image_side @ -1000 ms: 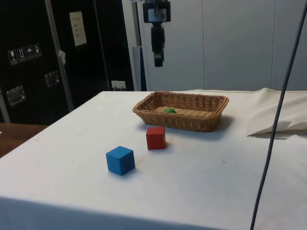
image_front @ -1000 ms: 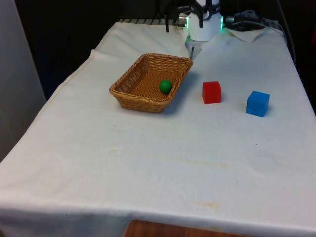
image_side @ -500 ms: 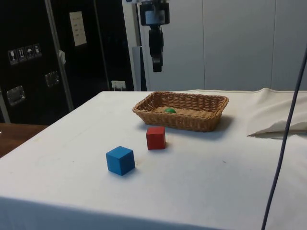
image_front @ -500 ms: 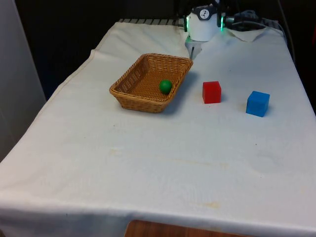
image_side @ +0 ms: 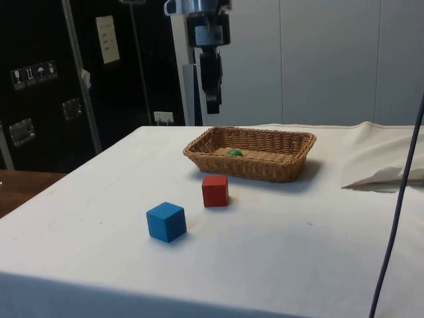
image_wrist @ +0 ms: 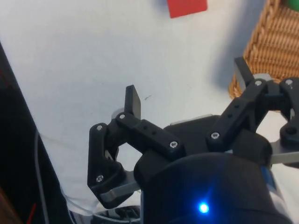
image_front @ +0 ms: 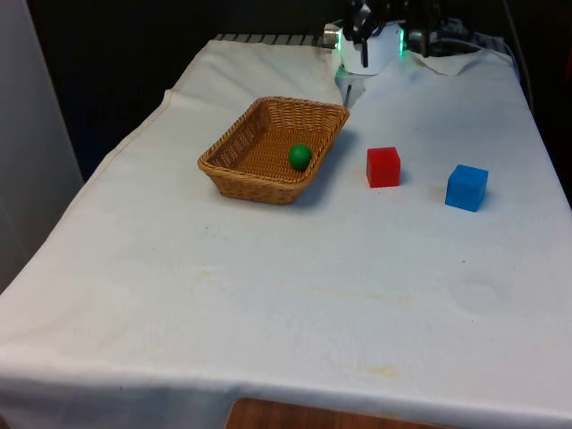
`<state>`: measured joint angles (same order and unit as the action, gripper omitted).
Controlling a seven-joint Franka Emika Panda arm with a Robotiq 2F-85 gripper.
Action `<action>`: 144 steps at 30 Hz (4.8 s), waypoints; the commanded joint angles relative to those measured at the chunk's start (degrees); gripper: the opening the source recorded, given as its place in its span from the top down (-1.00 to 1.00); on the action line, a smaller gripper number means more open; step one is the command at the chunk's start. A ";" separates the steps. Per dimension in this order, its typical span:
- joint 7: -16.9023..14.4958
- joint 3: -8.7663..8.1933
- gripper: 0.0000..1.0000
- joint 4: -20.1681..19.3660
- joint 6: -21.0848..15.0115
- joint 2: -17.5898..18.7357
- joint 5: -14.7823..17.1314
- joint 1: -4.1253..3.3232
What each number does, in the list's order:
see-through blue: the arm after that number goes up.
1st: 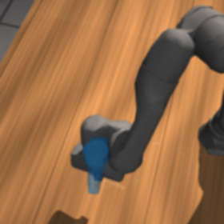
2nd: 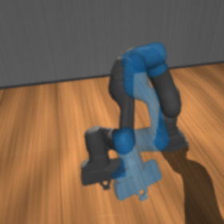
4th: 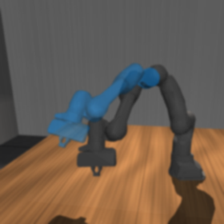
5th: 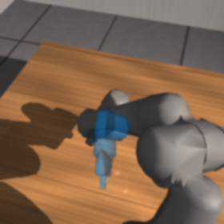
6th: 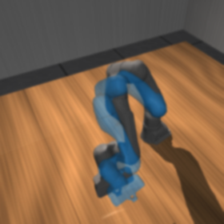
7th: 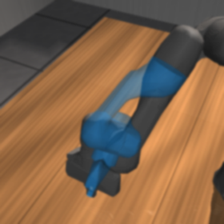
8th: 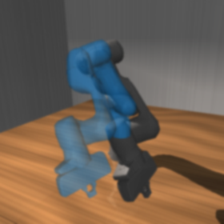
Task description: Place all non-red objects into the basket.
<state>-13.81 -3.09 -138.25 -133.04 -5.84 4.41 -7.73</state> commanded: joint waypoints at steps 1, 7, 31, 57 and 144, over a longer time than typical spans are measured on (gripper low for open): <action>0.69 0.34 -1.00 -0.34 -1.15 0.46 0.40 -0.29; 2.75 2.18 -1.00 -0.46 -3.15 2.29 0.74 -0.34; 5.96 4.64 -1.00 -0.34 -9.91 8.88 0.63 -0.34; 0.92 1.66 -1.00 1.89 -18.05 19.31 1.20 0.63; 2.58 1.38 0.99 -2.29 -23.32 19.88 0.57 0.29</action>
<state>-11.46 -1.72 -140.66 -156.19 13.64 4.98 -7.45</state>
